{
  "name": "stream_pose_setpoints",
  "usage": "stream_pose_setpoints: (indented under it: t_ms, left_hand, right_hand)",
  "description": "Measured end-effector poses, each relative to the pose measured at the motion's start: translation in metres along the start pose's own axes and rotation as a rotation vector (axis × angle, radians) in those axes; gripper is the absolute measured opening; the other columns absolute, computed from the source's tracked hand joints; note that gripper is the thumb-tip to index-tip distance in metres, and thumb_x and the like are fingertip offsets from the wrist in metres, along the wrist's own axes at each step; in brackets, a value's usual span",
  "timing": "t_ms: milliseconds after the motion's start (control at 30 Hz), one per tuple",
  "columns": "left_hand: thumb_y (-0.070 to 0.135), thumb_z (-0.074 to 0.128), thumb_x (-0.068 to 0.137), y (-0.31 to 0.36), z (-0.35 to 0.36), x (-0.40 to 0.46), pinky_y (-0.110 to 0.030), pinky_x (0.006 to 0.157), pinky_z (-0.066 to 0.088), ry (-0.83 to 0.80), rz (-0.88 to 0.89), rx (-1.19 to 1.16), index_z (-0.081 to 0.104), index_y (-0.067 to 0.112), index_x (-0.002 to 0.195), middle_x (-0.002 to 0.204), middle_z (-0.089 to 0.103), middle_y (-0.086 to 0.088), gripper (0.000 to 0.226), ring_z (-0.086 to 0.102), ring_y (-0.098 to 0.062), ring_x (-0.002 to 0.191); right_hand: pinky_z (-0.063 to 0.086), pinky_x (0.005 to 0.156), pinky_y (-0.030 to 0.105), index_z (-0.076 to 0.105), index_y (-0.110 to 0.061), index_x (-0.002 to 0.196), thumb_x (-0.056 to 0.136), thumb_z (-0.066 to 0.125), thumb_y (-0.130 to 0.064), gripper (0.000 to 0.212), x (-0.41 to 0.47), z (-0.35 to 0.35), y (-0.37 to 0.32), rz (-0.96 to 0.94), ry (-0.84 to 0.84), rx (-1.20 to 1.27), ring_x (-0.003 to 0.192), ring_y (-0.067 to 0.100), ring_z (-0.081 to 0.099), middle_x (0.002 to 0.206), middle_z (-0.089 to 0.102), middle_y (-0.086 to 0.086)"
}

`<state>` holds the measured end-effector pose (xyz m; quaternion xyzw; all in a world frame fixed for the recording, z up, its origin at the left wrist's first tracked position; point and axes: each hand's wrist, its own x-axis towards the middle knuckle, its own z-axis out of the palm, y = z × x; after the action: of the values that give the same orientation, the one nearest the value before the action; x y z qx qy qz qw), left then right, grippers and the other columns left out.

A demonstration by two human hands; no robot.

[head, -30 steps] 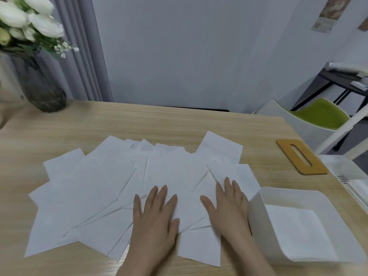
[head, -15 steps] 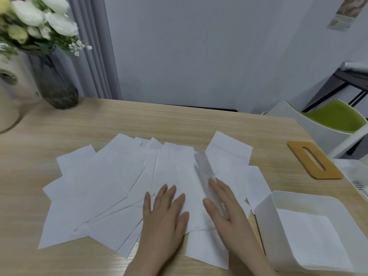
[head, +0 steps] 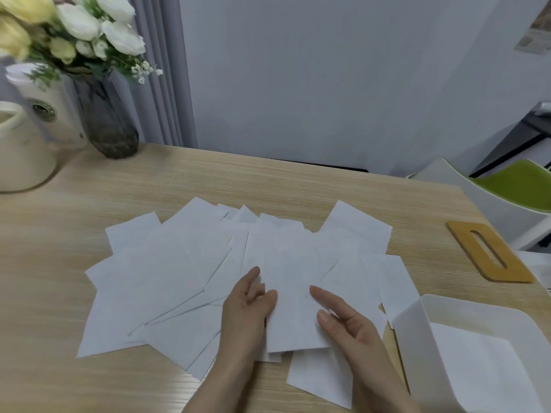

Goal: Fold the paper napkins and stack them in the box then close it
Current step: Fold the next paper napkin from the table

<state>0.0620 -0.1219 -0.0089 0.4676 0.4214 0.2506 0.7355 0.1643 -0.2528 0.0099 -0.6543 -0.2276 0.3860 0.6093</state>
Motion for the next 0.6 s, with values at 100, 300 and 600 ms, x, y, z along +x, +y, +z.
stream_pose_setpoints:
  t_ms: [100,300,600]
  left_hand:
    - [-0.003,0.062,0.089,-0.002,-0.006,0.001,-0.027,0.077,0.053,0.008,0.005,0.029,0.052,0.023,0.134,0.094,0.077,0.005,0.053,0.073,-0.009,0.086]
    - [-0.001,0.062,0.088,-0.004,-0.018,-0.002,-0.030,0.081,0.052,0.013,0.052,0.060,0.058,0.029,0.122,0.093,0.077,0.004,0.046,0.072,-0.011,0.089]
    - [-0.003,0.056,0.091,-0.003,-0.047,-0.008,-0.026,0.077,0.056,0.026,0.090,0.057,0.064,0.029,0.113,0.099,0.076,0.011,0.040,0.072,-0.009,0.092]
  right_hand:
    - [0.049,0.078,0.012,0.069,-0.026,0.114,0.082,0.065,-0.019,0.033,0.001,0.006,0.003,-0.024,0.027,-0.014,0.091,0.004,0.068,0.087,0.075,-0.006]
    - [0.050,0.069,0.009,0.067,-0.023,0.112,0.086,0.063,0.004,0.037,0.011,0.021,0.010,-0.023,0.129,0.009,0.089,0.000,0.069,0.087,0.075,-0.010]
    - [0.051,0.073,0.012,0.069,-0.025,0.109,0.088,0.058,0.007,0.039,0.019,0.063,0.018,-0.008,0.088,-0.038,0.099,0.002,0.067,0.103,0.073,-0.013]
